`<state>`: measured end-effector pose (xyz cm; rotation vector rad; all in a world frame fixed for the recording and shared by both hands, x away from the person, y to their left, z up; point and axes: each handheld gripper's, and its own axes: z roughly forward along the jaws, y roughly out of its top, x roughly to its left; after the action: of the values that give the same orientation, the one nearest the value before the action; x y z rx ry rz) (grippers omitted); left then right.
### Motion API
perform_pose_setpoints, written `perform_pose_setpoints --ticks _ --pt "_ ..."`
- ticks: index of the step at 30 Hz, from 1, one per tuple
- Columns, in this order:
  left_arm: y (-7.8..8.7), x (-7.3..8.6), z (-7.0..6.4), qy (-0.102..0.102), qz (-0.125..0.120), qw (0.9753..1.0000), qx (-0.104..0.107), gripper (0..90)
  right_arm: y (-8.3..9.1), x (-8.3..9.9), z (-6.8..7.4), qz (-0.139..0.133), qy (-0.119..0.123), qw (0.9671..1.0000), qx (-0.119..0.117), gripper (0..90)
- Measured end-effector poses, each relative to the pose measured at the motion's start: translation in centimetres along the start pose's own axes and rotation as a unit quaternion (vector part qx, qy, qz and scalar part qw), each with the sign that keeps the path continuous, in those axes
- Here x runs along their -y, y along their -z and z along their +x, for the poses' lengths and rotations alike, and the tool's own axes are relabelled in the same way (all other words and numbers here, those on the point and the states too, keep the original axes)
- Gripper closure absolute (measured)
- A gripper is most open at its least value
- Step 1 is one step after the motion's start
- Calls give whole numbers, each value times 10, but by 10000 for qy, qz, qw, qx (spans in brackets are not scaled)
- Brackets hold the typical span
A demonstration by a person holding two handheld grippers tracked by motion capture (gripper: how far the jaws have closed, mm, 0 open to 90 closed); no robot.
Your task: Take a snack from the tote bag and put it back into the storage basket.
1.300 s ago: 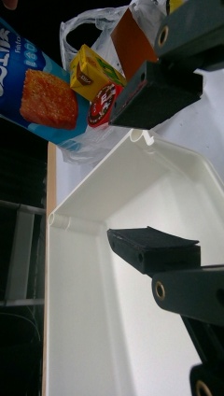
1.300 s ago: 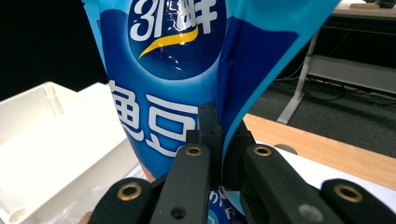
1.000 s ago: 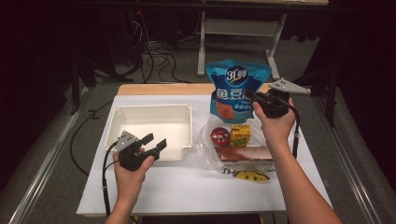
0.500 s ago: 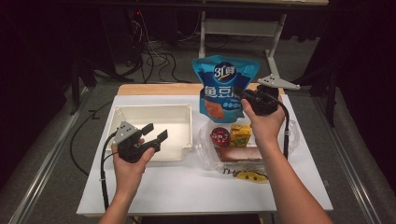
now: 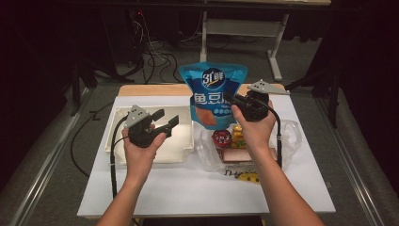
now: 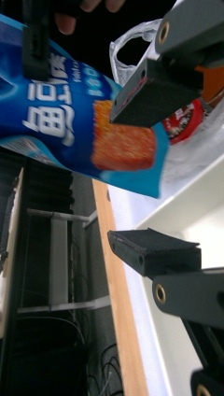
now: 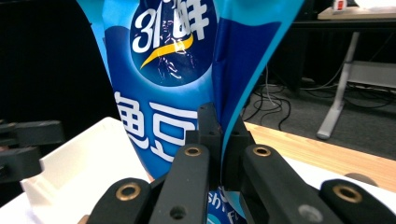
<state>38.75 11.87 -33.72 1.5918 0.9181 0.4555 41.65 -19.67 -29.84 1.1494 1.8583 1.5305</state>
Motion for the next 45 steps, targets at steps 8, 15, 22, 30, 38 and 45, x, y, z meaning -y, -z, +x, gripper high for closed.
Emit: perform_pose_setpoints --ticks 8,15,22,30,38,45 --pt "-8 -8 -7 -36 -95 9999 77 365 -6 7 13 79 38 9999 -98 900" --pt "-14 -18 -12 -66 -160 9998 136 330 -6 8 25 21 53 9997 -226 900" --pt "-21 -28 -16 -9 -167 9999 -3 323 -8 8 35 20 98 9994 -321 900" --pt "-29 -36 -25 144 -145 9997 -115 408 -12 11 45 50 192 9990 -411 900" --pt "-31 -40 -34 87 -67 9989 -446 654 -16 16 52 50 200 9990 -402 900" --pt "-27 -41 -26 220 1 9990 -389 886 -16 13 63 57 580 9975 -390 883"
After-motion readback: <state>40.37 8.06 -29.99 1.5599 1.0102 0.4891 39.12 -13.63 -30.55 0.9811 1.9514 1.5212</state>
